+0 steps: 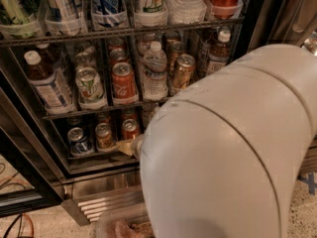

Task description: Pick coke can from bottom shelf of fridge

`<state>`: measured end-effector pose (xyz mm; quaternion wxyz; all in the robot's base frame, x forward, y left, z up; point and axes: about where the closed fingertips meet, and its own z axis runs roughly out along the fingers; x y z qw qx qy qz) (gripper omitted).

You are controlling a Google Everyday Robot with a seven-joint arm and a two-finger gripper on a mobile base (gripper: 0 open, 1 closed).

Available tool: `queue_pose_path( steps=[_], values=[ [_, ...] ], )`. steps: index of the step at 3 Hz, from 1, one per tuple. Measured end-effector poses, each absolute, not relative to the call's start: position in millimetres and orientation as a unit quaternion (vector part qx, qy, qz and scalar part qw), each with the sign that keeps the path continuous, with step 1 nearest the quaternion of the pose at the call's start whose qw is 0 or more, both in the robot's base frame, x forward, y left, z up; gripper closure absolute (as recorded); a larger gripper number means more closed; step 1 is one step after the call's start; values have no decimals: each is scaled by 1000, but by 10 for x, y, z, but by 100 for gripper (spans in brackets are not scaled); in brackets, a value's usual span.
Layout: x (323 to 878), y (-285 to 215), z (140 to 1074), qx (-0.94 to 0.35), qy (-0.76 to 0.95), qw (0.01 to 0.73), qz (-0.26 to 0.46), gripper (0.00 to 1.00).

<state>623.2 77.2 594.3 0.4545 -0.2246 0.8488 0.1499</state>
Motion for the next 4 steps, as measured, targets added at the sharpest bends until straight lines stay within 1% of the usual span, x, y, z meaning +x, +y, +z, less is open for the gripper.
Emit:
queue_pose_path(
  steps=[2,3,4],
  values=[
    [6408,737,5976,-209,844,468,159,24],
    [6465,839,5997,-211,840,470,168,25],
    [6586,1066,6122,-221,829,479,184,26]
  ],
)
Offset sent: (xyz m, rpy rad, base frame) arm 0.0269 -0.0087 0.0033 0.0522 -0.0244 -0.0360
